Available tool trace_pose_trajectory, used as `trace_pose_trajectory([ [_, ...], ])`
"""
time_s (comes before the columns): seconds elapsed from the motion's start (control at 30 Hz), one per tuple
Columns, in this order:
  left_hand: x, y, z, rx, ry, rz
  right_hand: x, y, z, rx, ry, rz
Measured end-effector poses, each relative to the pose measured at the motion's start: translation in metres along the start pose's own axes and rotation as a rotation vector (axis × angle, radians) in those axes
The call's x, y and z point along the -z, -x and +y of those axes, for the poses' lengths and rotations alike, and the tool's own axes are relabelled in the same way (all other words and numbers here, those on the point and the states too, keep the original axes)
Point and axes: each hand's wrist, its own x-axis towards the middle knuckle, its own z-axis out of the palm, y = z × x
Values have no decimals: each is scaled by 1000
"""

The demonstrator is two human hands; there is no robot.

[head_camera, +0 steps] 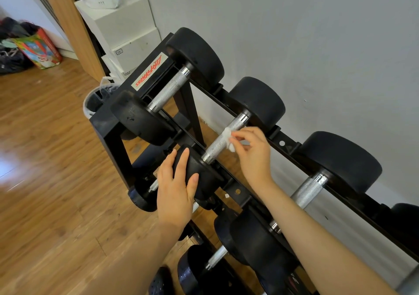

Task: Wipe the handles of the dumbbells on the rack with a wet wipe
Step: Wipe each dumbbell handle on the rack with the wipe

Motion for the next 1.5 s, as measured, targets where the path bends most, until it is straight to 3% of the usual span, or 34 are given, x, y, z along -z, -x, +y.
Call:
trace_pose_trajectory([
  [0.1, 0, 0, 2, 8, -9, 2, -3, -4, -1, 57, 62, 121],
  [0.23, 1, 0, 3, 10, 3, -5, -13, 7, 4, 330, 292, -5],
  [0.53, -1, 1, -2, -5, 9, 4, -6, -3, 9, 620, 624, -104],
  [0.7, -2, 0, -3, -10, 4, 4, 0, -19, 7, 569, 610, -18],
  [0.83, -1, 1, -2, -15, 19, -1, -3, -20, 7, 613, 673, -192],
  [1.0, -1, 1, -3, -3, 14, -8, 3, -39, -4, 474, 633, -125],
  [1.2, -1, 0, -4, -16, 0, -12, -16, -1, 0, 669, 574, -412],
  [1.4, 0, 1, -2, -2, 11, -22, -4, -14, 6, 562, 540, -102],
  [1.5, 1, 1, -3, -19, 0, -12, -9, -2, 12, 774, 610, -256],
])
